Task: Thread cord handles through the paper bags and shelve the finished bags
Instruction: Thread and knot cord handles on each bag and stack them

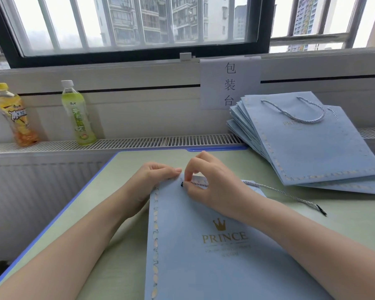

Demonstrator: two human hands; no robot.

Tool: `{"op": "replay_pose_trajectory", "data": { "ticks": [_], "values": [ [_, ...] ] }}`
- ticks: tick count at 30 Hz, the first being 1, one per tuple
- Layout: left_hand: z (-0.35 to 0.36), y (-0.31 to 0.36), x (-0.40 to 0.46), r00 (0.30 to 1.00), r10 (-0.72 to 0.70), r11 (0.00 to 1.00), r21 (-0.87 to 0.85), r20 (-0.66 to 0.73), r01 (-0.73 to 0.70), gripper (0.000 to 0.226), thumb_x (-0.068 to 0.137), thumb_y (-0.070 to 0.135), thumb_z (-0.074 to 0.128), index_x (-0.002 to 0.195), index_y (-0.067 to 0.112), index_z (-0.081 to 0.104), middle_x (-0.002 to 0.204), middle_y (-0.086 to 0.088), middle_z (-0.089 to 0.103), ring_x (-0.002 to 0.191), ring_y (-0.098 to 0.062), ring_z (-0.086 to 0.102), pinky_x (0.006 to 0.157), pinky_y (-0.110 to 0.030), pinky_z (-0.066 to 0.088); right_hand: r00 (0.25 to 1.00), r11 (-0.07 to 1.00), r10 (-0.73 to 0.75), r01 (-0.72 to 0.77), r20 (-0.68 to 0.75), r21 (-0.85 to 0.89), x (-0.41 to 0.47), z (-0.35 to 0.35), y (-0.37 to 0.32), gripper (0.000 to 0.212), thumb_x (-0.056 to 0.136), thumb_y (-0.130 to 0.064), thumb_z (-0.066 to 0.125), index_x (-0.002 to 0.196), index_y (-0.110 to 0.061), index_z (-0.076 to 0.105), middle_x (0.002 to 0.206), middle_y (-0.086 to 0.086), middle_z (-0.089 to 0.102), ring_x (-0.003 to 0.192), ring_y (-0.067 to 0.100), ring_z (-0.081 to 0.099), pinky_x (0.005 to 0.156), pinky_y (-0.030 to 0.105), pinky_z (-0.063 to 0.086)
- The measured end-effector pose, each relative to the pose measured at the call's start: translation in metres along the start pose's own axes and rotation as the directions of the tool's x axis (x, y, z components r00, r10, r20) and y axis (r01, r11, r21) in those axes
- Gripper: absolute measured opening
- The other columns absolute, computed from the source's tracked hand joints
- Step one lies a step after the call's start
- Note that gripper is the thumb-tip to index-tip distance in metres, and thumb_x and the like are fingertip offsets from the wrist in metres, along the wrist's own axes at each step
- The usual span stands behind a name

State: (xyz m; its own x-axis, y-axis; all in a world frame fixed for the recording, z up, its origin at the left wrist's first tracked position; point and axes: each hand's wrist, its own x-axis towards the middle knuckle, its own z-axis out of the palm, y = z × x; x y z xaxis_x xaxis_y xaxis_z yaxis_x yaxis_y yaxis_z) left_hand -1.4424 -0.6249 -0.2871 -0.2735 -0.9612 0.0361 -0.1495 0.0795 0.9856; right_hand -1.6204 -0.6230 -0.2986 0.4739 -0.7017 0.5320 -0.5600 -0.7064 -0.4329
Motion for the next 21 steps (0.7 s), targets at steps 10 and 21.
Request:
{"op": "replay_pose_trajectory", "data": {
  "ticks": [10, 21],
  "values": [
    [-0.0032, 0.0036, -0.0004, 1.000, 0.025, 0.999, 0.026, -0.016, -0.025, 0.032, 0.080, 0.030, 0.061, 0.077, 0.000, 0.072, 0.075, -0.016, 0.070, 0.058, -0.021, 0.065, 0.053, -0.023, 0.050, 0.989, 0.989, 0.122, -0.115, 0.078, -0.097, 0.0017, -0.0040, 0.0053, 0.026, 0.092, -0.043, 0.052, 0.081, -0.020, 0.047, 0.092, -0.008, 0.044, 0.090, 0.012, 0.043, 0.084, 0.029, 0.038],
    [-0.0079, 0.0036, 0.0031, 0.984, -0.001, 0.971, 0.236, -0.177, 0.043, 0.030, 0.090, 0.025, 0.062, 0.073, 0.002, 0.071, 0.067, -0.009, 0.068, 0.057, -0.016, 0.060, 0.054, -0.021, 0.045, 0.994, 0.983, 0.094, -0.102, -0.064, -0.150, 0.0023, -0.0060, 0.0066, 0.024, 0.096, -0.033, 0.048, 0.079, -0.016, 0.045, 0.092, -0.001, 0.047, 0.084, 0.019, 0.045, 0.076, 0.033, 0.039]
  ]
}}
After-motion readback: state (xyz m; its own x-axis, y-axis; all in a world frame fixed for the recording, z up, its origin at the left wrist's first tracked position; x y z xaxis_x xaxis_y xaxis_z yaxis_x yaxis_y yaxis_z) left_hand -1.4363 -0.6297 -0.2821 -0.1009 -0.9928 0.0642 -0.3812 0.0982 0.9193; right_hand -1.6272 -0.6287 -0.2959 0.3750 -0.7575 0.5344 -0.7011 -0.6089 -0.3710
